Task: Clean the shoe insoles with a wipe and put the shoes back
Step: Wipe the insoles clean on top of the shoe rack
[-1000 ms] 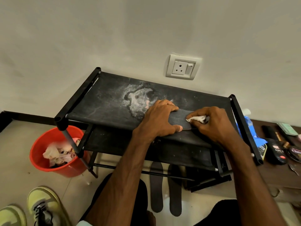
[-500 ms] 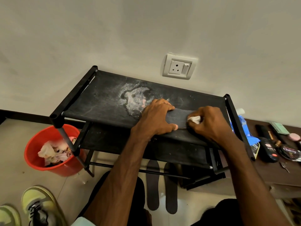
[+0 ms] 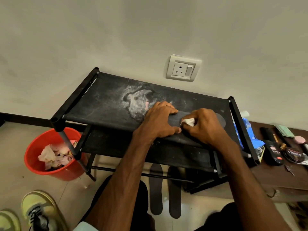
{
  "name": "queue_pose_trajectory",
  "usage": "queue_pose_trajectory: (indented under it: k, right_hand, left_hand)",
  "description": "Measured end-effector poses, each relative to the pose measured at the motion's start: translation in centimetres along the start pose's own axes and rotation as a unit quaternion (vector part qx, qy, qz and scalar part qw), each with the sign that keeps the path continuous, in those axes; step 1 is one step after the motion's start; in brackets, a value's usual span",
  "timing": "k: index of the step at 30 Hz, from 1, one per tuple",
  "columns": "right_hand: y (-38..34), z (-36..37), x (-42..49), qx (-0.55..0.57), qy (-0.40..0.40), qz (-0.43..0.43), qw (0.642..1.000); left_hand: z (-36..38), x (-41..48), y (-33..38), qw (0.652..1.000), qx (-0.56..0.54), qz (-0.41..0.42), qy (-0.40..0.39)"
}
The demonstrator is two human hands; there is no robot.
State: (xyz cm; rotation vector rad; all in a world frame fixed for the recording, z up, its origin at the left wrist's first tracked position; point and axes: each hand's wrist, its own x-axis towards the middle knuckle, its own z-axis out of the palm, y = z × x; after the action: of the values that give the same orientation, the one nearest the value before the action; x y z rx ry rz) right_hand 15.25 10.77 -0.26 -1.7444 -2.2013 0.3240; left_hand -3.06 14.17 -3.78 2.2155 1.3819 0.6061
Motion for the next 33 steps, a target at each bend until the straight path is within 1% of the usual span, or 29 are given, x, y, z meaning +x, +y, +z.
queue_pose_trajectory:
  k: [3, 4, 5, 6, 8, 9, 10, 11, 13, 14, 15, 16, 18, 19, 21, 23, 24, 25, 27, 28, 29, 31, 32, 33]
  right_hand:
    - [2.4, -1.9, 0.2, -0.024, 0.037, 0.137, 0.99]
    - [2.8, -2.4, 0.1, -0.041, 0.048, 0.158, 0.985]
    - [2.6, -2.4, 0.0, -0.056, 0.052, 0.152, 0.985]
    - [1.9, -2.0, -0.1, -0.058, 0.046, 0.124, 0.99]
    - [-0.4, -0.8, -0.6, -0.034, 0.002, 0.037, 0.999]
    - [-0.9, -0.3, -0.8, -0.023, -0.016, 0.01, 1.0]
    - [-0.9, -0.4, -0.7, -0.019, -0.016, 0.014, 1.0]
    - [-0.2, -0.9, -0.4, -0.019, 0.001, 0.046, 0.999]
    - [1.8, -2.3, -0.3, -0.02, 0.043, 0.139, 0.989]
    - [2.3, -2.7, -0.4, -0.033, 0.056, 0.166, 0.984]
    - [2.3, -2.5, -0.5, -0.043, 0.058, 0.162, 0.984]
    - [1.5, -2.0, -0.6, -0.039, 0.047, 0.134, 0.989]
    - [-0.2, -0.7, -1.0, -0.003, 0.004, 0.066, 0.998]
    - [-0.3, -0.6, -1.0, 0.02, -0.009, 0.059, 0.998]
    - [0.6, -1.4, -0.6, 0.039, 0.013, 0.111, 0.993]
    - [1.8, -2.4, -0.4, 0.016, 0.054, 0.16, 0.985]
    - [1.8, -2.2, -0.4, -0.004, 0.062, 0.161, 0.985]
    - [1.1, -1.8, -0.4, -0.014, 0.056, 0.144, 0.988]
    - [-0.5, -0.5, -0.5, -0.011, 0.02, 0.093, 0.995]
    - [-0.7, -0.3, -0.5, -0.003, 0.011, 0.087, 0.996]
    - [-0.3, -0.6, -0.4, 0.0, 0.019, 0.106, 0.994]
    - [1.4, -2.0, 0.0, -0.004, 0.052, 0.173, 0.983]
    - [2.0, -2.5, -0.1, -0.015, 0.062, 0.194, 0.979]
    - [2.1, -2.6, -0.1, -0.03, 0.068, 0.193, 0.978]
  left_hand:
    - [0.1, 0.0, 0.2, 1.0, 0.001, 0.002, -0.002]
    - [0.1, -0.1, 0.2, 1.0, 0.004, 0.001, -0.002]
    - [0.1, -0.1, 0.2, 1.0, 0.005, 0.0, -0.002]
    - [0.1, -0.1, 0.1, 1.0, 0.007, -0.002, -0.001]
    - [0.0, 0.0, 0.0, 1.0, 0.007, -0.003, 0.0]
    - [0.0, 0.0, -0.1, 1.0, 0.004, -0.002, 0.0]
    - [0.0, 0.0, 0.0, 1.0, 0.0, -0.001, 0.0]
    - [0.0, 0.0, 0.0, 1.0, -0.003, 0.0, 0.001]
    - [0.1, 0.0, 0.2, 1.0, 0.002, 0.001, -0.001]
    - [0.1, 0.0, 0.1, 1.0, 0.008, 0.0, -0.001]
    - [0.2, -0.1, 0.1, 1.0, 0.013, -0.002, -0.001]
    - [0.1, -0.1, 0.0, 1.0, 0.015, -0.004, -0.001]
    - [0.1, -0.1, -0.1, 1.0, 0.006, -0.004, -0.001]
    - [0.1, -0.1, -0.1, 1.0, 0.0, -0.003, 0.001]
    - [0.2, -0.1, 0.1, 1.0, -0.004, 0.001, 0.007]
    - [0.3, -0.1, 0.2, 1.0, 0.002, 0.002, 0.006]
    - [0.3, -0.1, 0.1, 1.0, 0.005, 0.0, 0.006]
    - [0.2, -0.2, 0.0, 1.0, 0.007, -0.002, 0.006]
    - [0.1, -0.1, -0.1, 1.0, 0.004, -0.003, 0.001]
    - [0.1, -0.1, -0.1, 1.0, 0.0, -0.002, 0.0]
    - [0.1, -0.1, 0.0, 1.0, -0.002, -0.001, 0.001]
    - [0.2, 0.0, 0.3, 1.0, -0.001, 0.002, 0.004]
    - [0.2, 0.0, 0.2, 1.0, 0.001, 0.002, 0.004]
    - [0.2, -0.1, 0.2, 1.0, 0.003, 0.001, 0.004]
